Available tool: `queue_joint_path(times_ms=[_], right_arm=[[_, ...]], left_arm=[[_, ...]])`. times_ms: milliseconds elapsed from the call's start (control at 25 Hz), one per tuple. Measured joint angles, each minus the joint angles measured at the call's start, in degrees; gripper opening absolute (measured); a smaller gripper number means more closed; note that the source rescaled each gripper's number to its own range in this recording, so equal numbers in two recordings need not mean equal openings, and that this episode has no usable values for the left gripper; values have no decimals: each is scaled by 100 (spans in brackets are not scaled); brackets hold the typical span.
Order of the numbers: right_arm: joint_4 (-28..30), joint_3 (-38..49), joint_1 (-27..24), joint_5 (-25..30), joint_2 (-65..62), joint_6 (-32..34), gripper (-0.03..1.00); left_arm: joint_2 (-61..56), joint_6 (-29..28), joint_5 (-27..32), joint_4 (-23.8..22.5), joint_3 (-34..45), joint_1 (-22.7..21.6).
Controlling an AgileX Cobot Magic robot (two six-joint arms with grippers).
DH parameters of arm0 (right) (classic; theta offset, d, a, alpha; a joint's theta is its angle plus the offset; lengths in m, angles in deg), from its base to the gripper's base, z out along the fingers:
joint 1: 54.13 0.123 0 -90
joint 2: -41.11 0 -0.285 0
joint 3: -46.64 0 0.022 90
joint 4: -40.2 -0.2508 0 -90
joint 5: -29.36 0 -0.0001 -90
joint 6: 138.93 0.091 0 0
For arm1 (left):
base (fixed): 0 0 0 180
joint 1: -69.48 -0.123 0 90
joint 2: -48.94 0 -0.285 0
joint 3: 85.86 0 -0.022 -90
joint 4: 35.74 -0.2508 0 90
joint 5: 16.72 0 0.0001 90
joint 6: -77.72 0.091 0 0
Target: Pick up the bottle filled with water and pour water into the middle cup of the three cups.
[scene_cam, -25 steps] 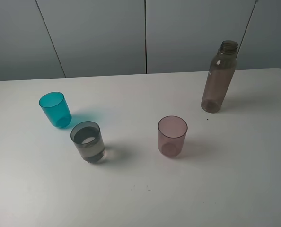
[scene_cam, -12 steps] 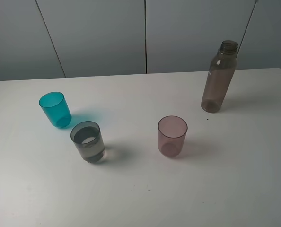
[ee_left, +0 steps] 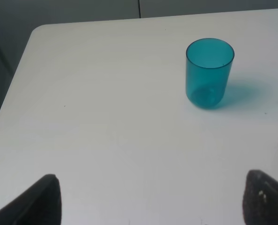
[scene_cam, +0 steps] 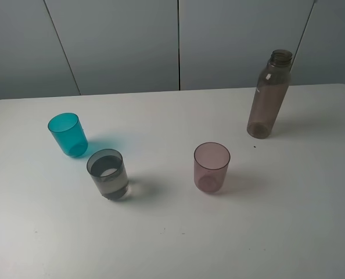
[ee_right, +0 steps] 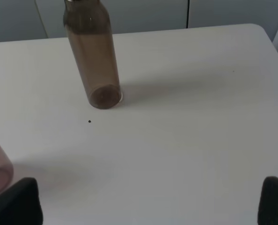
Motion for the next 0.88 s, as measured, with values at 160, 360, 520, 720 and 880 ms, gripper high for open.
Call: queue_joint_path(times_ms=[160,360,520,720,880], right_arm=[[-11,0,0,0,0,0,100],[-23,0,0,0,-10,0,100],[-23,0,0,0,-15,0,100],[-23,0,0,0,-15,0,100],[-23,0,0,0,-15,0,100]], left_arm=[[0,0,0,0,0,0],[0,0,0,0,0,0],[0,0,0,0,0,0],[0,0,0,0,0,0],[0,0,0,0,0,0]])
